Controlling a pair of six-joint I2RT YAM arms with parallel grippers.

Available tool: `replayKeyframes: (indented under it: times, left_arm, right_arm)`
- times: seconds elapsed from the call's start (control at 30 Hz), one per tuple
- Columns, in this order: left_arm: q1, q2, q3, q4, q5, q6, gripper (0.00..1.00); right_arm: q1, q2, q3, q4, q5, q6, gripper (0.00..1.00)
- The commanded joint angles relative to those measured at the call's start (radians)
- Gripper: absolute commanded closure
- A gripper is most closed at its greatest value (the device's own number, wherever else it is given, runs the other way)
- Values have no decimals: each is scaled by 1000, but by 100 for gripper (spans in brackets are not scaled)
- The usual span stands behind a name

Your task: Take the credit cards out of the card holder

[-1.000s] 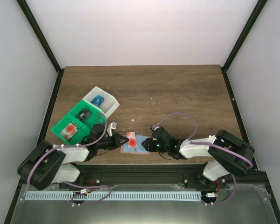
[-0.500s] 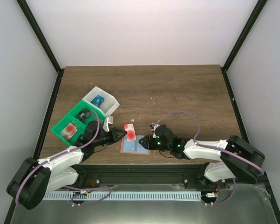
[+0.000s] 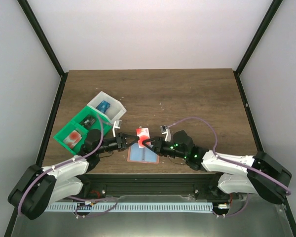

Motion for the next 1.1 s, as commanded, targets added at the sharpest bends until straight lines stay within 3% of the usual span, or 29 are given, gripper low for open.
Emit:
replayKeyframes:
  times: [0.0, 0.1, 0.3, 0.37, 0.47, 0.53, 0.73, 0.8, 1.07]
  left_arm:
    - [-9, -10, -28, 167, 50, -85, 100]
    - [-11, -24, -58, 219, 28, -115, 100]
    - [-26, -9, -62, 265, 44, -131, 99]
    - [-28, 2, -51, 277, 71, -131, 81]
    - [-28, -2, -42, 294, 98, -142, 55]
    - [-27, -14, -26, 275, 137, -118, 44]
    - [-29, -90, 141, -241, 238, 211, 43]
    - [-28, -128, 172, -342, 241, 264, 42]
    - [-32, -114, 243, -476, 364, 357, 42]
  right_arm:
    - [-3, -34, -20, 129, 9, 124, 58]
    - [-3, -62, -37, 163, 26, 140, 62]
    - [-3, -141, -92, 204, 76, 95, 89]
    - [-3, -175, -110, 222, 62, 55, 98]
    - [-2, -267, -127, 175, 43, -27, 100]
    - [-3, -342, -123, 72, 34, -82, 100]
    - [-3, -546, -106, -242, -101, -238, 100]
    - [-3, -583, -73, -379, -148, -283, 100]
    - [-2, -563, 41, -554, -372, -462, 100]
